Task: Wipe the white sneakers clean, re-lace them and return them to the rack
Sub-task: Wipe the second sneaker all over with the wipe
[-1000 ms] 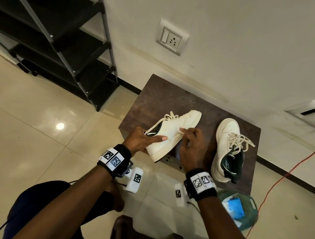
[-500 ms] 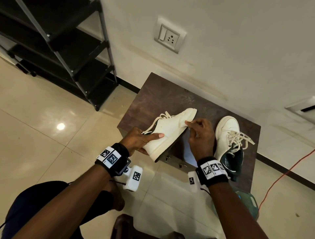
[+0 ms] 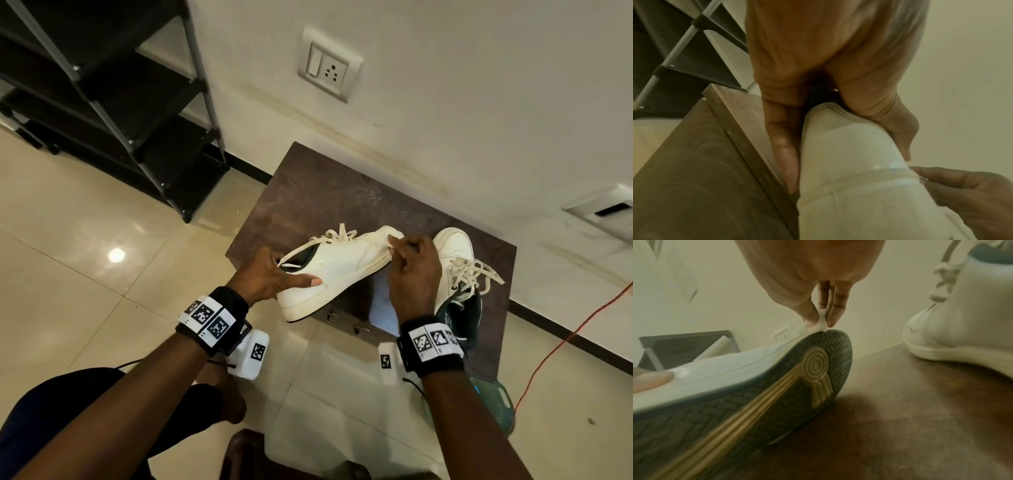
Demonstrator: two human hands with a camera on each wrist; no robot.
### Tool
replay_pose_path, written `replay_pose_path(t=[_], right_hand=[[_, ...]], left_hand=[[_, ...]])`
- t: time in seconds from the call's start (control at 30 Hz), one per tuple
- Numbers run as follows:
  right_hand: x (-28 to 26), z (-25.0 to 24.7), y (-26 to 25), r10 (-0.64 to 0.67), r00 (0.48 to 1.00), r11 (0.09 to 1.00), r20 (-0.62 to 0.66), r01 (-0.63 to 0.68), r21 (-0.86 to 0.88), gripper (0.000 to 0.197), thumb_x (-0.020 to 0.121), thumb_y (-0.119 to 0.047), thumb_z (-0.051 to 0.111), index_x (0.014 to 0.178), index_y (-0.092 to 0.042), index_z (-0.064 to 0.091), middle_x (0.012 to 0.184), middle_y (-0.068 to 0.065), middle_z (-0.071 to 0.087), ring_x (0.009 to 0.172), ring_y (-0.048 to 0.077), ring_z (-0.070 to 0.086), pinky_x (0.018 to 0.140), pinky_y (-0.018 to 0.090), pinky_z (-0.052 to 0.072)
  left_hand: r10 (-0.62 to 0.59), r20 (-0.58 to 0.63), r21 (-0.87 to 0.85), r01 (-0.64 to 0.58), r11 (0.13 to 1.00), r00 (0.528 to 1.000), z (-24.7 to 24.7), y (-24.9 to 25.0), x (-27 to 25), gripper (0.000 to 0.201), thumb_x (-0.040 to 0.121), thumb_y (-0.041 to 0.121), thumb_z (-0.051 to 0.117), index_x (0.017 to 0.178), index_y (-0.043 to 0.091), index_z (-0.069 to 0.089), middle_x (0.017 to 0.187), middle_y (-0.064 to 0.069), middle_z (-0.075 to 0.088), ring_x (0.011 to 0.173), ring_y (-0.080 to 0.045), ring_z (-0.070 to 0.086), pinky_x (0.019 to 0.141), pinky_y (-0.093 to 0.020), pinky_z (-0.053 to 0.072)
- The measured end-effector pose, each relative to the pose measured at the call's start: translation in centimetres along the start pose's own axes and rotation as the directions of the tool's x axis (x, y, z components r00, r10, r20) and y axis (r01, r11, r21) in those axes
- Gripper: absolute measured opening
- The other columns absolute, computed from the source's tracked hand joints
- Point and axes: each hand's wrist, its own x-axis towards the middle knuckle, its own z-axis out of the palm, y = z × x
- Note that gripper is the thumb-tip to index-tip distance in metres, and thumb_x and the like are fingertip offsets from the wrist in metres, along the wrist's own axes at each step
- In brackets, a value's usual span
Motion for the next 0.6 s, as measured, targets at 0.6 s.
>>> replay_pose_path(t=[0.6], right_hand=[[-3.3, 0.8, -3.7, -0.12, 0.974, 0.961, 0.19, 0.162, -0.224, 0.033, 0.068, 0.006, 0.076, 0.1, -0.004, 0.076, 0.098, 0.015, 0.064, 0.091, 0.034, 0.059, 0.081, 0.032, 0.041]], left_hand=[[0.223, -0.024, 0.355, -0.201, 0.913, 0.974, 0.3, 0.4, -0.5, 0.057, 0.045, 0.065, 0.092, 0.082, 0.024, 0.077, 0.073, 0.015, 0.073, 0.069, -0.003, 0.068, 0.065, -0.035, 0.057]])
